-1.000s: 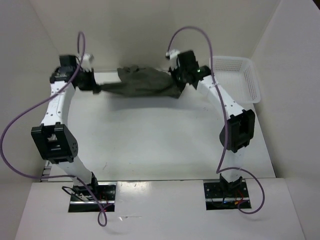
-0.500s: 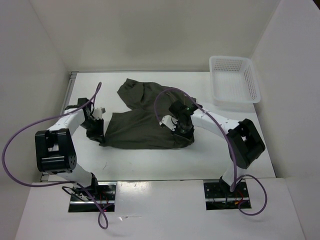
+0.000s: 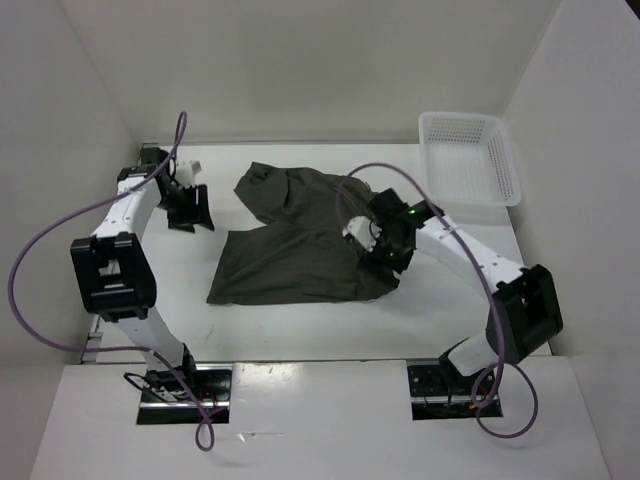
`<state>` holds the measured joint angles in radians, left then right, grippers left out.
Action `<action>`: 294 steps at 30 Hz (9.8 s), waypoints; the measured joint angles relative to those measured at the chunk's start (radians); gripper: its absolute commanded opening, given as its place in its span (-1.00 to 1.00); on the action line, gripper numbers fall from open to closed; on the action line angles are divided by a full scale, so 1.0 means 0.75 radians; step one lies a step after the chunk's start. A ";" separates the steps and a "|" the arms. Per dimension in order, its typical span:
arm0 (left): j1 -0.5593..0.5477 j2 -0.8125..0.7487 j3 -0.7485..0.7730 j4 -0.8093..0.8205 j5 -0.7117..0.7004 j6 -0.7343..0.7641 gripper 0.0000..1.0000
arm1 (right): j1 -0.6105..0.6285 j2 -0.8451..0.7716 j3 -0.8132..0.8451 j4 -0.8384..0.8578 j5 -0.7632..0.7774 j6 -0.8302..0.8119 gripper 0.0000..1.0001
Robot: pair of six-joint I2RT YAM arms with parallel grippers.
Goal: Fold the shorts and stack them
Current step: Flatten the shorts out, then fold the shorts
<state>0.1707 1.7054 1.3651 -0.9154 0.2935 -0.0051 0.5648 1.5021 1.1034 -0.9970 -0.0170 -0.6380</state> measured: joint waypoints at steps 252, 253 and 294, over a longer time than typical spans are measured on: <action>-0.435 0.392 0.666 -0.290 -0.182 0.003 -0.62 | -0.058 -0.314 -0.174 0.829 -0.065 -0.156 -1.00; -0.436 0.379 0.627 -0.277 -0.188 0.002 -0.62 | -0.011 -0.334 -0.203 0.806 -0.074 -0.190 -1.00; -0.409 0.278 0.689 0.061 -0.183 0.003 0.28 | 0.419 -0.744 -0.281 0.795 -0.045 0.032 0.75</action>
<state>-0.1360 1.9141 1.8820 -0.8700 0.1562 -0.0032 0.8791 0.9440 0.8925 -0.4007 -0.0509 -0.6140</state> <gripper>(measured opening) 0.625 0.881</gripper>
